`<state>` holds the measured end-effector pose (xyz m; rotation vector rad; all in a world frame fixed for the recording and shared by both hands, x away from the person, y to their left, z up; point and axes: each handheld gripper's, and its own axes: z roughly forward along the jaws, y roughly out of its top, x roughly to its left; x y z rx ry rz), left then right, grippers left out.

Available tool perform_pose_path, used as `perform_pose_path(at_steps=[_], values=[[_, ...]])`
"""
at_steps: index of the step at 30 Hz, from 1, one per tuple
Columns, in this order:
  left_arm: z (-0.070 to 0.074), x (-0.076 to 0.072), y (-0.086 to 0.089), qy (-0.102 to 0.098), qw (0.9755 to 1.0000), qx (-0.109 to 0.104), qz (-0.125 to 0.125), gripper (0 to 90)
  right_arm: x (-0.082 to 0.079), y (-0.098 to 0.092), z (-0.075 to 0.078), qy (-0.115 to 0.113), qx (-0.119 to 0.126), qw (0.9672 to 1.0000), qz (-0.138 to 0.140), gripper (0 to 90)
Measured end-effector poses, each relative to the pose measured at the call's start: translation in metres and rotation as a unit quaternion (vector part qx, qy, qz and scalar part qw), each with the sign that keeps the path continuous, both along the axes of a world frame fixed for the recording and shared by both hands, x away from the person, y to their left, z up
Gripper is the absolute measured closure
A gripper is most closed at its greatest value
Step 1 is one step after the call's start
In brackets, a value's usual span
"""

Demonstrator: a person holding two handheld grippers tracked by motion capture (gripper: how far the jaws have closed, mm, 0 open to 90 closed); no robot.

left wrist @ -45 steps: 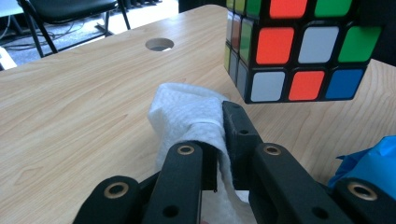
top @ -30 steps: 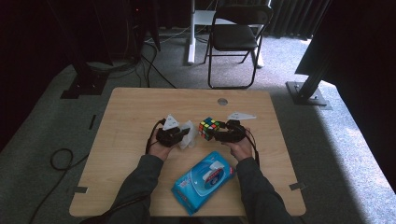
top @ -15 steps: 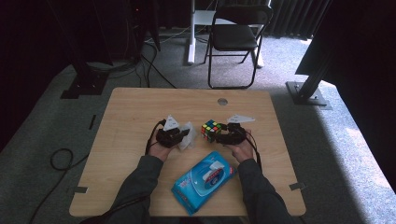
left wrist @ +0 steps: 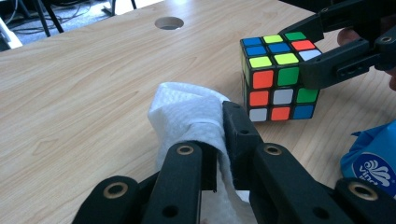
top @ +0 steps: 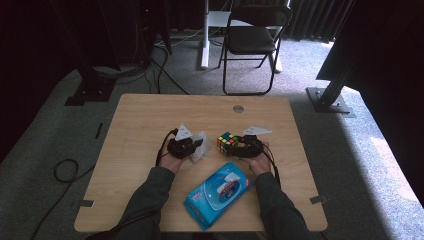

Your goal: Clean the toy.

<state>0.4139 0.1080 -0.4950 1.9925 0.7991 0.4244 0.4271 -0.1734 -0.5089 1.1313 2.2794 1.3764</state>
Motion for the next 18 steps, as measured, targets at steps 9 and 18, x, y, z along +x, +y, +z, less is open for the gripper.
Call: perform_pose_path(at_steps=[9, 18], values=[[-0.0017, 0.0001, 0.0007, 0.003, 1.0, -0.001, 0.003, 83.6, 0.0011, 0.0011, -0.0031, 0.005, -0.006, 1.0, 0.001, 34.1], [-0.0027, 0.0004, -0.0003, 0.005, 1.0, 0.004, 0.0, 83.5, 0.0005, 0.0017, -0.0076, 0.011, -0.015, 0.9998, 0.004, 34.1]])
